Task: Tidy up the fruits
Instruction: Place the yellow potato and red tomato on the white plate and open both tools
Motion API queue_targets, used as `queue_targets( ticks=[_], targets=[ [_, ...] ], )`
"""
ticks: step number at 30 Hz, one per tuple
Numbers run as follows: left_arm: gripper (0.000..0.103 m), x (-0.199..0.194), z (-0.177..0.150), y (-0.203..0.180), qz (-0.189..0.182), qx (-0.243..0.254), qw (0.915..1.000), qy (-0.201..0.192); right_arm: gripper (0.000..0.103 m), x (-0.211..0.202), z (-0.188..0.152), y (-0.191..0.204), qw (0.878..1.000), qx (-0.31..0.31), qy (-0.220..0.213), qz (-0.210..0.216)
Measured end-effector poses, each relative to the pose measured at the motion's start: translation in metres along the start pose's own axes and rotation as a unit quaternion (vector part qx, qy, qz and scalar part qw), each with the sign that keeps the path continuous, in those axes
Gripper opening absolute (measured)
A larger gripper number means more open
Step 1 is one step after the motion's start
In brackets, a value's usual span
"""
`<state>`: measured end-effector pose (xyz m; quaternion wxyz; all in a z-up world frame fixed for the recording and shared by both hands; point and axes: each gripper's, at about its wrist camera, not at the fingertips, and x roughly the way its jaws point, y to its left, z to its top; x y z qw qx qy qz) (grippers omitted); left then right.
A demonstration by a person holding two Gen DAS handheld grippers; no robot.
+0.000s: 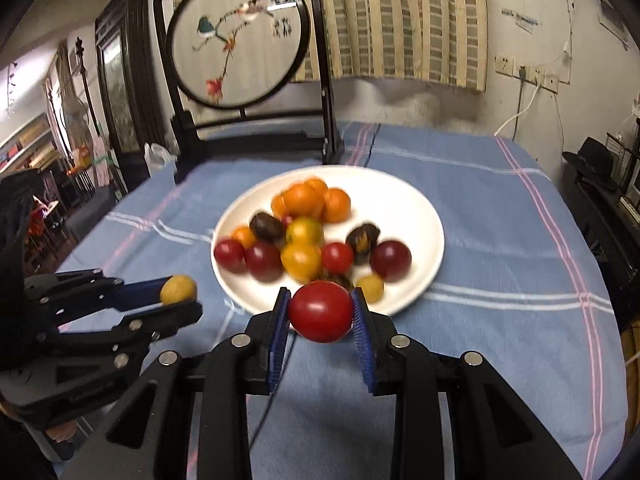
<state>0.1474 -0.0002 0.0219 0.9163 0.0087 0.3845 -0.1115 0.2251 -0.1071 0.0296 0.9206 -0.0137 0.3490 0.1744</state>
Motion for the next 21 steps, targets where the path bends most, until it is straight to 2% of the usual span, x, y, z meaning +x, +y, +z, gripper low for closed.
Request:
queue_targets(
  ticks=[7, 14, 21],
  targets=[
    [0.028, 0.015, 0.039, 0.014, 0.025, -0.018, 0.9994, -0.015, 0.031, 0.020, 0.024, 0.006, 1.000, -0.007, -0.008, 0.004],
    [0.028, 0.050, 0.057, 0.024, 0.046, -0.033, 0.9984, 0.005, 0.031, 0.060, 0.041, 0.003, 1.000, 0.004, 0.010, 0.001],
    [0.028, 0.080, 0.065, 0.031, 0.058, -0.042, 0.9972, 0.022, 0.032, 0.087, 0.043, 0.000, 1.000, 0.004, 0.020, -0.010]
  ],
)
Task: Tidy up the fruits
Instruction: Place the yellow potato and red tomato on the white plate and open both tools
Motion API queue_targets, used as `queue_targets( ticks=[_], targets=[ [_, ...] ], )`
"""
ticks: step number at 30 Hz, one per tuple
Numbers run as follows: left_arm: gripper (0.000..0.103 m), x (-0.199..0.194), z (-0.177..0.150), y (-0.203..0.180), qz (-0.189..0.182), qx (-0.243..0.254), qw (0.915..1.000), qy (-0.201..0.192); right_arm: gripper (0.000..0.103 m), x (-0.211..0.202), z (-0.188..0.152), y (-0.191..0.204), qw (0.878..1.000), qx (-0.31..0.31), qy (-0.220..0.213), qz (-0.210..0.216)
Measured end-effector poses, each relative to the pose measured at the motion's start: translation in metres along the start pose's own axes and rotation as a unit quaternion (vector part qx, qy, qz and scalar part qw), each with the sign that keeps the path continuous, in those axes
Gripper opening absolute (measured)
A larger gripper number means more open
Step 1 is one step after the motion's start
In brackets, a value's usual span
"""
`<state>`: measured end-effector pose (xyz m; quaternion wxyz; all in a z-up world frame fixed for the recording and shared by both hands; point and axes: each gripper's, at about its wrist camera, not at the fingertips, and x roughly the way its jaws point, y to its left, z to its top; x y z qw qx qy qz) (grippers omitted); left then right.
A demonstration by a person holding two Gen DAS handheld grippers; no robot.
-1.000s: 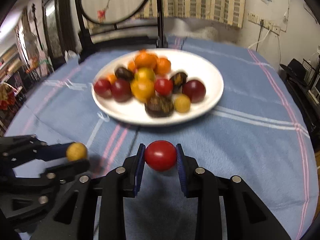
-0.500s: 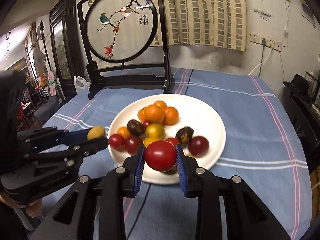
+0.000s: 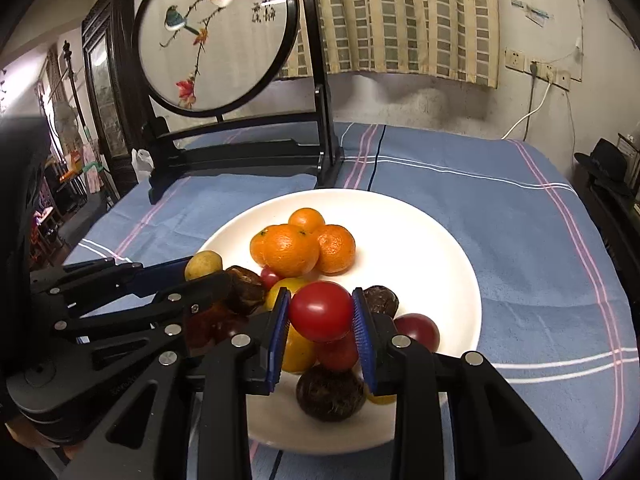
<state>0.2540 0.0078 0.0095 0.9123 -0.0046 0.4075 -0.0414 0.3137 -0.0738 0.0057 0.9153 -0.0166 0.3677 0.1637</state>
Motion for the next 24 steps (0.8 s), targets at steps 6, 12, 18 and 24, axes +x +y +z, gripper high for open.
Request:
queue_targets(
  ticks=[6, 12, 18, 24],
  targets=[
    [0.028, 0.015, 0.007, 0.002, 0.001, -0.013, 0.9999, 0.007, 0.032, 0.015, 0.004, -0.005, 1.000, 0.002, 0.006, -0.011],
    [0.052, 0.016, 0.010, 0.009, 0.007, -0.036, 0.9992, 0.012, 0.044, 0.011, 0.004, -0.019, 0.999, 0.034, 0.001, -0.005],
    [0.057, 0.007, 0.006, 0.010, 0.011, -0.042, 0.9990, 0.011, 0.065, -0.001, -0.001, -0.023, 0.999, 0.047, -0.003, -0.009],
    [0.075, -0.005, -0.006, 0.014, 0.008, -0.056, 0.9984, 0.008, 0.095, -0.015, -0.013, -0.033, 0.997, 0.077, -0.012, -0.008]
  ],
)
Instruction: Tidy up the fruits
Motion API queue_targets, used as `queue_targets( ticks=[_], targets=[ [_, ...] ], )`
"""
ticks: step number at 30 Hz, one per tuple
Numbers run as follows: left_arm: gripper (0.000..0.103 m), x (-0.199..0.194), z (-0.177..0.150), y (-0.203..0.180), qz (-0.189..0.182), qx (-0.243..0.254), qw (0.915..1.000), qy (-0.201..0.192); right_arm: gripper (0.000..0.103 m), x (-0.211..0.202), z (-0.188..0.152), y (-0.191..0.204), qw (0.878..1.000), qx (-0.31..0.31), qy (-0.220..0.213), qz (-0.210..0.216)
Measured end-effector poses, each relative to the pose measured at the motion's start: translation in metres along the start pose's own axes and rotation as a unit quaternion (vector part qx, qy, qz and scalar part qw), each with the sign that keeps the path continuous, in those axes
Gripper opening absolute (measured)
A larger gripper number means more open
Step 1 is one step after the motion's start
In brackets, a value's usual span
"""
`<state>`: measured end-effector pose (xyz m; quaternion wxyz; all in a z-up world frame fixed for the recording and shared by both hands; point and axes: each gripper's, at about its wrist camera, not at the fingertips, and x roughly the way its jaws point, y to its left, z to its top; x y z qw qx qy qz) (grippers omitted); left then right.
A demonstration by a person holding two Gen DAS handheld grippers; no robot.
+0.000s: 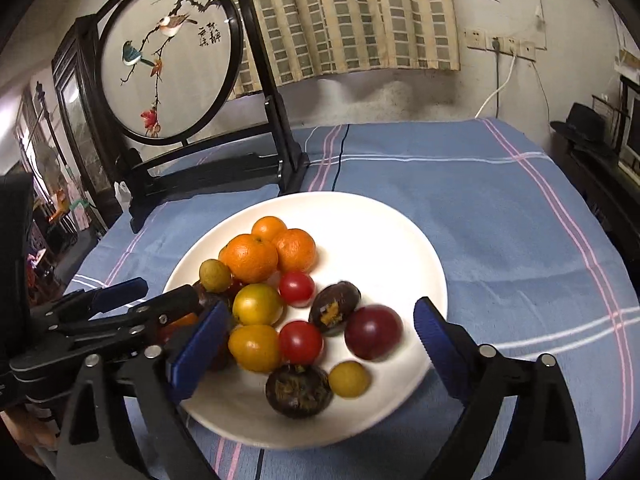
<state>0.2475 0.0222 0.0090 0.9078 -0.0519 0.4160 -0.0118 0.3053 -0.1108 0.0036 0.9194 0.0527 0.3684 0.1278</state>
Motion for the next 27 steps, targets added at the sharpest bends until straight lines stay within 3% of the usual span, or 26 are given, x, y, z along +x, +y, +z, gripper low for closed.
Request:
queue_targets(
  ticks=[14, 27],
  targets=[
    [0.088, -0.043, -0.060, -0.011, 0.008, 0.015, 0.9998, -0.006, 0.096, -0.046, -0.045, 0.005, 0.999, -0.017, 0.005, -0.027],
    [0.093, -0.074, -0.118, -0.009, 0.017, 0.016, 0.9997, -0.011, 0.096, -0.075, -0.101, 0.013, 0.998, -0.035, 0.018, -0.045]
  ],
)
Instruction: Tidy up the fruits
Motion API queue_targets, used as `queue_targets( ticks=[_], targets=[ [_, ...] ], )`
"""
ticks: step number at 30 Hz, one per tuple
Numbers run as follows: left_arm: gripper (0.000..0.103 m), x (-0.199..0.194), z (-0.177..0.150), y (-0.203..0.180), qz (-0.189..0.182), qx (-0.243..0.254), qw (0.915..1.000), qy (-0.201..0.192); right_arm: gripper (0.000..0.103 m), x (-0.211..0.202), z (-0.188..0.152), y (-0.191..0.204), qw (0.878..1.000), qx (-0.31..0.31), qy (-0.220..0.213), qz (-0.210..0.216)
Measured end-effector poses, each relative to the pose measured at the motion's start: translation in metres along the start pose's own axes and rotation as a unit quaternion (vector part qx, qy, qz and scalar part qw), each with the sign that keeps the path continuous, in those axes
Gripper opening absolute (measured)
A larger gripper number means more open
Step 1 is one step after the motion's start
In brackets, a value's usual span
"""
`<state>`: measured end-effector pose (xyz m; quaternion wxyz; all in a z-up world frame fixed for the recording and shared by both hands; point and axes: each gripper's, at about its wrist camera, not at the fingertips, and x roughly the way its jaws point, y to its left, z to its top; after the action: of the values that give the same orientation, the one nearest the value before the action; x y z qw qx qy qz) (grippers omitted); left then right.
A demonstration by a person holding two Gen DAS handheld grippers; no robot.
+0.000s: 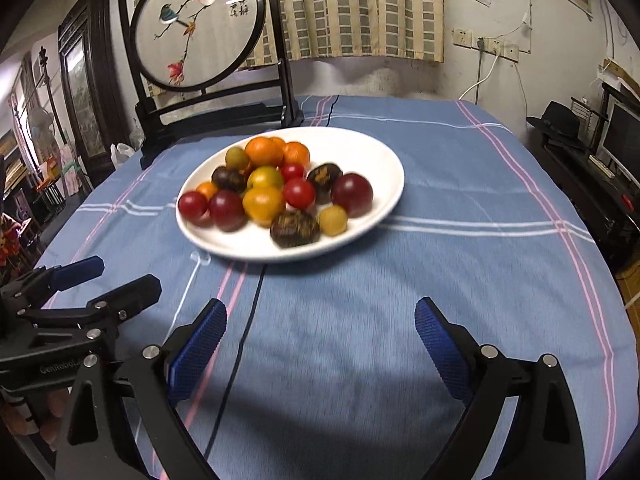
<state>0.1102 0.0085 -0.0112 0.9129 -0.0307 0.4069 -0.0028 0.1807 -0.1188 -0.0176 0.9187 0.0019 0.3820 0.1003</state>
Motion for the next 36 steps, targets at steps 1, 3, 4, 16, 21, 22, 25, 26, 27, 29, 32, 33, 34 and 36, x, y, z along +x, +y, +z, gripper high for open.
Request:
queue_targets(
  ticks=[1, 3, 4, 16, 21, 22, 25, 26, 27, 29, 32, 33, 34, 36],
  targets=[
    [0.093, -0.002, -0.004, 0.001, 0.001, 0.000, 1.0000, -0.001, 0.096, -0.001, -0.003, 0.001, 1.000, -0.002, 0.000, -0.002],
    [0.093, -0.005, -0.010, 0.002, 0.000, 0.000, 1.0000, -0.002, 0.096, -0.004, -0.008, 0.004, 1.000, -0.005, -0.002, -0.005],
    [0.094, -0.005, -0.012, 0.002, 0.000, -0.001, 1.0000, -0.001, 0.096, -0.006, -0.011, 0.005, 1.000, -0.007, -0.005, -0.006],
    [0.096, -0.004, -0.024, 0.005, -0.007, -0.004, 1.0000, -0.005, 0.096, -0.004, -0.027, 0.001, 1.000, 0.008, 0.002, 0.005],
    [0.096, 0.002, -0.027, 0.004, -0.003, 0.007, 1.0000, -0.003, 0.096, -0.001, -0.029, -0.001, 1.000, 0.012, 0.007, 0.009],
    [0.096, 0.003, -0.027, 0.004, -0.004, 0.007, 1.0000, 0.000, 0.096, -0.001, -0.029, -0.002, 1.000, 0.013, 0.008, 0.009],
    [0.096, 0.006, -0.028, 0.005, -0.005, 0.007, 1.0000, 0.003, 0.096, 0.000, -0.029, -0.001, 1.000, 0.012, 0.007, 0.009],
    [0.096, 0.006, -0.029, 0.004, -0.004, 0.008, 1.0000, 0.003, 0.096, 0.000, -0.029, -0.002, 1.000, 0.012, 0.008, 0.009],
    [0.096, 0.006, -0.029, 0.004, -0.004, 0.008, 1.0000, 0.003, 0.096, -0.001, -0.029, -0.002, 1.000, 0.012, 0.007, 0.009],
    [0.096, 0.005, -0.029, 0.003, -0.006, 0.009, 0.9999, 0.003, 0.096, -0.001, -0.029, -0.002, 1.000, 0.011, 0.006, 0.008],
    [0.096, 0.004, -0.030, 0.003, -0.005, 0.010, 0.9999, 0.000, 0.096, -0.001, -0.029, -0.002, 1.000, 0.010, 0.005, 0.007],
    [0.096, 0.004, -0.030, 0.003, -0.005, 0.010, 0.9999, 0.000, 0.096, -0.001, -0.029, -0.002, 1.000, 0.010, 0.006, 0.007],
    [0.096, 0.004, -0.029, 0.003, -0.005, 0.010, 0.9999, 0.000, 0.096, -0.001, -0.029, -0.002, 1.000, 0.010, 0.006, 0.007],
    [0.096, 0.004, -0.029, 0.003, -0.007, 0.010, 0.9999, 0.000, 0.096, -0.001, -0.029, -0.001, 1.000, 0.010, 0.006, 0.007]
  ],
)
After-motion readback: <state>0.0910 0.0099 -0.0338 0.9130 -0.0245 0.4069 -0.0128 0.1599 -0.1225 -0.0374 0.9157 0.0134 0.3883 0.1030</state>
